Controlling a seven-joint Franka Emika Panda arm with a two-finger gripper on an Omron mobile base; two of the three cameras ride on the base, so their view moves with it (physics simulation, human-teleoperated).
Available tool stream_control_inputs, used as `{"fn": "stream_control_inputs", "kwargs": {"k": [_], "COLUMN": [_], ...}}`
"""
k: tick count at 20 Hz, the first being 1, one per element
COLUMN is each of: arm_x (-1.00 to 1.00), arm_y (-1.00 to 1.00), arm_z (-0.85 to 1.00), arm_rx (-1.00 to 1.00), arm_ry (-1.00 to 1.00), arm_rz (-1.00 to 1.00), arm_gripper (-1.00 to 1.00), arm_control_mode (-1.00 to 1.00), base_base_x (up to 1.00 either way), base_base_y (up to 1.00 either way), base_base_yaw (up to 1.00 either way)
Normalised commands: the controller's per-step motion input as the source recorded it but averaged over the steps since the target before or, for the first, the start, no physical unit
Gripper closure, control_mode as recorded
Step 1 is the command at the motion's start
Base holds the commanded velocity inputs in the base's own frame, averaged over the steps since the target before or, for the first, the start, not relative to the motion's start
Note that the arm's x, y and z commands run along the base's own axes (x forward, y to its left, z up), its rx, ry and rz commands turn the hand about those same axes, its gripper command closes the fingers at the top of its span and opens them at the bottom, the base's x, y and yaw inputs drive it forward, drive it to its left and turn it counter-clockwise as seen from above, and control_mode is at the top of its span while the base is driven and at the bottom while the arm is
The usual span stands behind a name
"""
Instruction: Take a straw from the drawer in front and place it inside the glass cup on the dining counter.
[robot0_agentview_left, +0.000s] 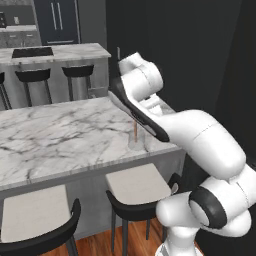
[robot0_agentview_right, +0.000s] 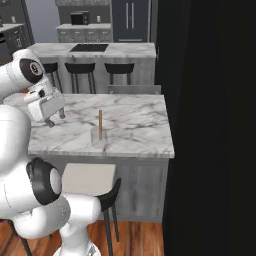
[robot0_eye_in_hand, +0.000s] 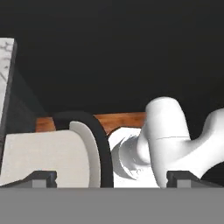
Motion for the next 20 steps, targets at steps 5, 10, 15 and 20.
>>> {"fn": "stream_control_inputs", "kwargs": {"k": [5, 10, 15, 20], "arm_x": [-0.21, -0.01, -0.12, -0.10], "arm_y": [-0.47, -0.04, 0.00, 0.00], "arm_z": [0.00, 0.00, 0.00, 0.00], "arm_rx": [0.40, 0.09, 0.00, 0.00], "arm_ry": [-0.01, -0.08, -0.02, 0.00], "arm_rz": [0.08, 0.03, 0.00, 0.00], "arm_gripper": [-1.00, -1.00, -1.00, -1.00], "arm_control_mode": [-1.00, -1.00, -1.00, -1.00], "base_base_x": [0.00, 0.00, 0.00, 0.00], "base_base_y": [0.00, 0.00, 0.00, 0.00], "base_base_yaw": [0.00, 0.00, 0.00, 0.00]}}
